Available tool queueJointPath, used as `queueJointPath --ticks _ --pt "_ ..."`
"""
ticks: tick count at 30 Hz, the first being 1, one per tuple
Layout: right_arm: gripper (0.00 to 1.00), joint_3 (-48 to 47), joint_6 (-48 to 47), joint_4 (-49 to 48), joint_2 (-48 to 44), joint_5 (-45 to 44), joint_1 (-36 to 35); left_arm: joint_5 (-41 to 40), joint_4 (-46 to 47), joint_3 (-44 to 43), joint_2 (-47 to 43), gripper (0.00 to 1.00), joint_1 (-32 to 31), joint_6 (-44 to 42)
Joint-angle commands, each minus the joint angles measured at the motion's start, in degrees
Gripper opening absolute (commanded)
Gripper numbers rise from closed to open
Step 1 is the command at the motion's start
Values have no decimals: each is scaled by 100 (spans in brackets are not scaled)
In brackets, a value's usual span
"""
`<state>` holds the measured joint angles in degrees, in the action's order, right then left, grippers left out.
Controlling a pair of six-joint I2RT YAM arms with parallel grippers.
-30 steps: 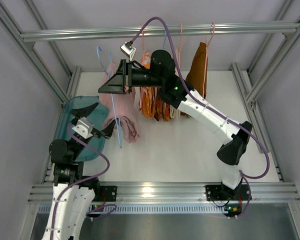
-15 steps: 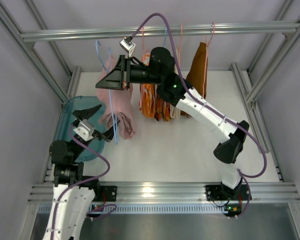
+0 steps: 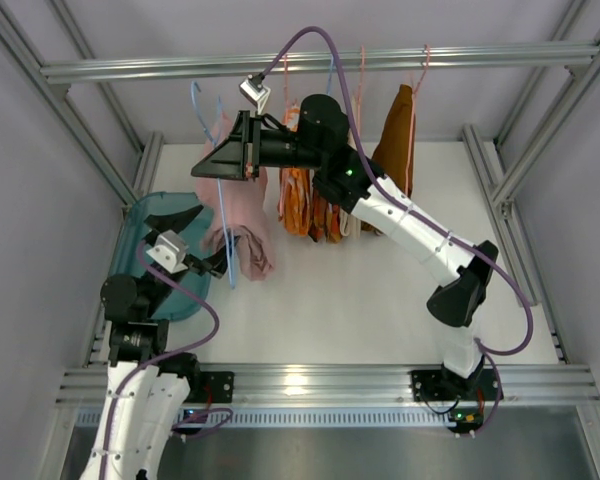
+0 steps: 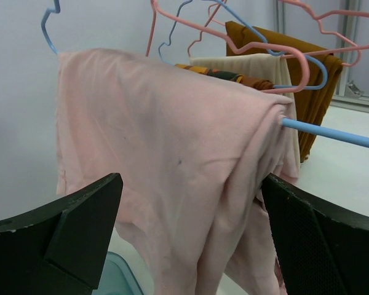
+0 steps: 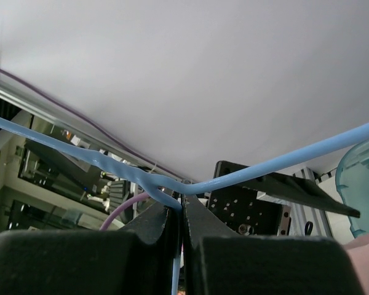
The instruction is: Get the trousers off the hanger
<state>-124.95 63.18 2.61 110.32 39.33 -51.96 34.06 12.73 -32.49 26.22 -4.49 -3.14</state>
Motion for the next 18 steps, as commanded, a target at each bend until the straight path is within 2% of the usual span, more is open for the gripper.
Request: queueJointPath --ticks 1,7,18 --pt "0 -153 -121 -701 -213 75 -24 451 38 -91 -257 99 10 -134" --pt "0 -232 -183 -727 -160 83 64 400 -649 -214 -468 99 10 -354" --pt "0 -109 -174 -709 -204 136 64 258 -157 -311 -126 99 10 -425"
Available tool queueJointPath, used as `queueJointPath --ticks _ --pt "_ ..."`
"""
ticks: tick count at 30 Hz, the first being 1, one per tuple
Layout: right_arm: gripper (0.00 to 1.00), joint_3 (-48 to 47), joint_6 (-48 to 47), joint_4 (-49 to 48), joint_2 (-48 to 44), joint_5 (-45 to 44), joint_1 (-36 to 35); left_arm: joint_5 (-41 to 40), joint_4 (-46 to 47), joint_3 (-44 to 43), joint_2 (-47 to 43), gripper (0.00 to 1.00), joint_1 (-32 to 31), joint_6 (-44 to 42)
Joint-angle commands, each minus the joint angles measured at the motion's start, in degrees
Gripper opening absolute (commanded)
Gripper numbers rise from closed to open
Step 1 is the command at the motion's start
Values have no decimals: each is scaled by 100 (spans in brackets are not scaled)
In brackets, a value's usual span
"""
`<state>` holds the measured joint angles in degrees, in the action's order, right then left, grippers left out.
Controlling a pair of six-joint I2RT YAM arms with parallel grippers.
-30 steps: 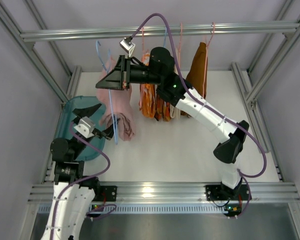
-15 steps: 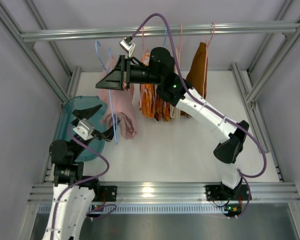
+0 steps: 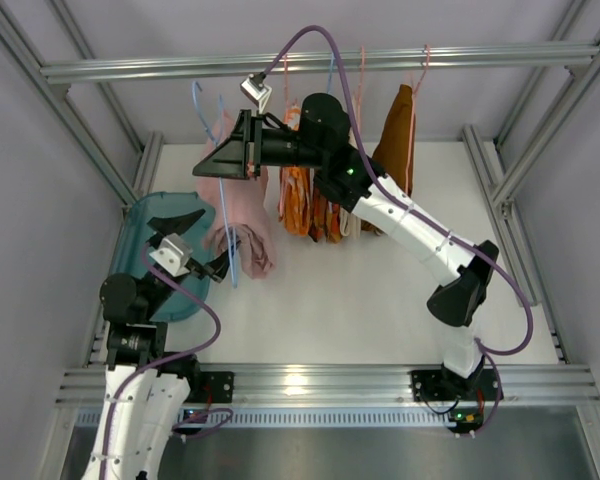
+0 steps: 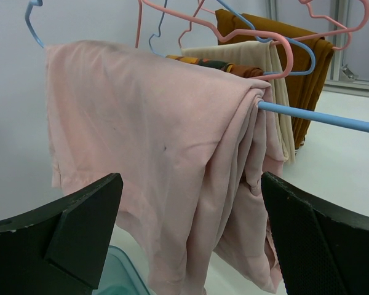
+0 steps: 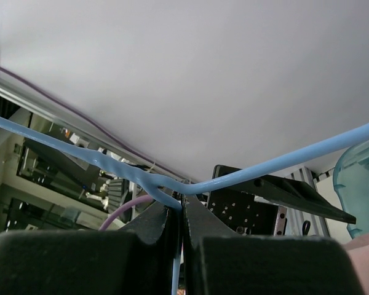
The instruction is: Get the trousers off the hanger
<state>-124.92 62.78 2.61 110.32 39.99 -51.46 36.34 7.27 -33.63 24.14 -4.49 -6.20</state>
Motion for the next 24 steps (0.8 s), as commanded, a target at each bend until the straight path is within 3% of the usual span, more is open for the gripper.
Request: queueJointPath --ticks 1,24 --pt "0 -85 -135 -718 -204 79 22 49 416 -206 108 98 10 -127" --pt "0 82 102 -920 -292 167 -92 -268 828 -188 337 95 10 -549"
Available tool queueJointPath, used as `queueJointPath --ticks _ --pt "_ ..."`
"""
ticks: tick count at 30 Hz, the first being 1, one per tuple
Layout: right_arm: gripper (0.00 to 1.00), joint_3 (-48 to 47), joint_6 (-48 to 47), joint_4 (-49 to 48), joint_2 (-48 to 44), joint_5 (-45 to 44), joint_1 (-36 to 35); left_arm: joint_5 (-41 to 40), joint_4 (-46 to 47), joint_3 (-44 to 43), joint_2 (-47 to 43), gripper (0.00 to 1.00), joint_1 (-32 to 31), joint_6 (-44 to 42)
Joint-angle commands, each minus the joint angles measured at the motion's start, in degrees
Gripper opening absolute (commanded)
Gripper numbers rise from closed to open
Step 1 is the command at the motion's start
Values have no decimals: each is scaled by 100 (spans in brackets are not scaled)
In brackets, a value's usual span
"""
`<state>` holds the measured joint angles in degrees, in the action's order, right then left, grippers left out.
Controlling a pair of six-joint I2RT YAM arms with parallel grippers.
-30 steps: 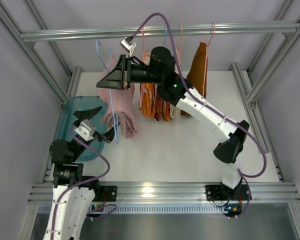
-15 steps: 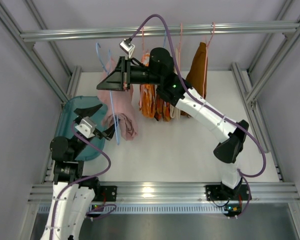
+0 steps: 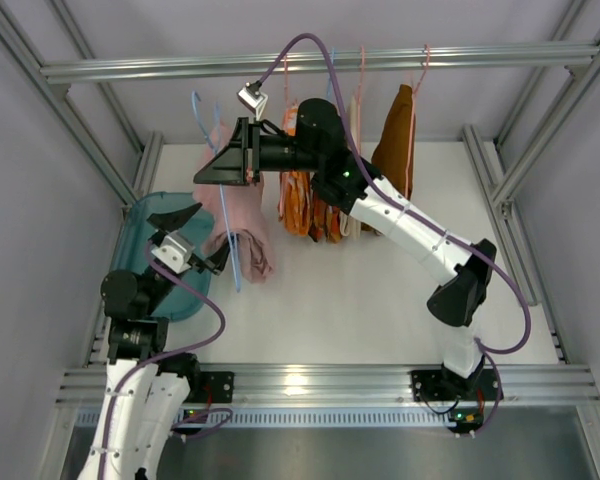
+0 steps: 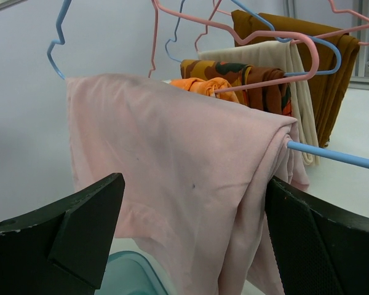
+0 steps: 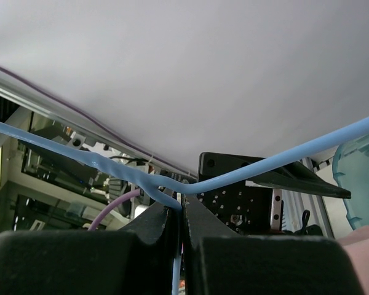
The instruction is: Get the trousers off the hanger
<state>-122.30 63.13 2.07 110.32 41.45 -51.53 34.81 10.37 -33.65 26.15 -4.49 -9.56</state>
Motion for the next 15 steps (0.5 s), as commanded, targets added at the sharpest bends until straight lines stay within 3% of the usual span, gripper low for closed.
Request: queueJointPath --ticks 1,15 --pt "0 -180 85 -892 -292 30 -120 -123 562 -195 205 95 10 -230" --pt "0 -259 32 -875 -336 91 -86 53 308 -81 84 93 10 -774"
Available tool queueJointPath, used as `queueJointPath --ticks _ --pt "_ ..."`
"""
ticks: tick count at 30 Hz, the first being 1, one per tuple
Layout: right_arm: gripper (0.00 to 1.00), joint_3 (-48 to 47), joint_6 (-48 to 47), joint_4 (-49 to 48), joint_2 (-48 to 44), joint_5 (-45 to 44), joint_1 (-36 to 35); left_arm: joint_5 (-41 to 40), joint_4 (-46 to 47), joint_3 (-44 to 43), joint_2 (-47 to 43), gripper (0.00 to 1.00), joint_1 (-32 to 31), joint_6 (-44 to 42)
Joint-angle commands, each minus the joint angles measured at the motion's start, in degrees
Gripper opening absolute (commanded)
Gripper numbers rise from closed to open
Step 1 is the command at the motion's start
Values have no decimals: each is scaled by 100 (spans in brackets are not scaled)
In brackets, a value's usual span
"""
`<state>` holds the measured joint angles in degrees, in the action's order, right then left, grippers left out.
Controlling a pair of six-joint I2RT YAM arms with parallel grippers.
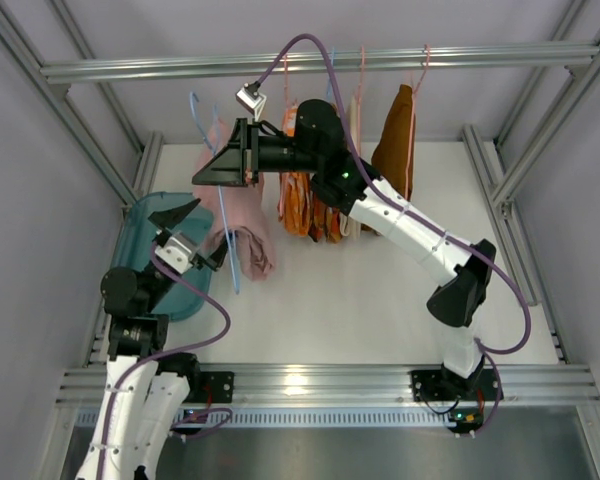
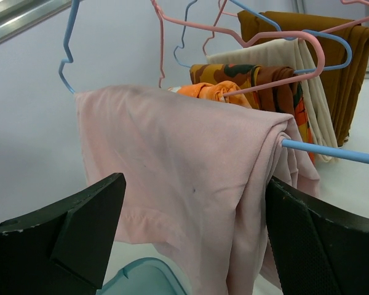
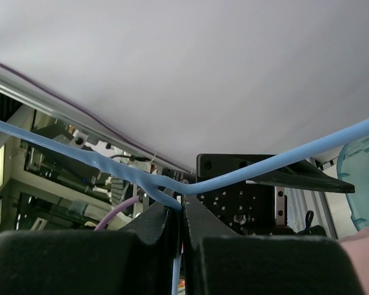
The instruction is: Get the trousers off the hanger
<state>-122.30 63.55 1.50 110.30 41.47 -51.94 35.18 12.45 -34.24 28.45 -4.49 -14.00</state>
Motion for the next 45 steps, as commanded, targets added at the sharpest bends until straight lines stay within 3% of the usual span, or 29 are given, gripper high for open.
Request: queueJointPath --ticks 1,5,18,27,37,42,45 --pt "0 -224 -9 -809 -369 98 -27 -124 30 39 -155 93 10 -384" --pt "0 -49 -18 -765 -518 142 -26 -547 99 189 -155 90 10 -551" --pt "0 -31 -27 -756 -536 177 97 103 -215 260 -260 89 10 -727" --pt "0 -22 8 -765 -554 203 132 -90 -357 295 -340 88 10 -903" --pt "0 -48 166 -949 -422 203 -44 -151 451 102 222 85 10 -148" --pt "0 -127 149 -950 -351 168 -62 -161 768 -12 434 70 10 231" --pt "0 -136 88 -915 -360 151 -44 -169 654 -39 355 49 10 222"
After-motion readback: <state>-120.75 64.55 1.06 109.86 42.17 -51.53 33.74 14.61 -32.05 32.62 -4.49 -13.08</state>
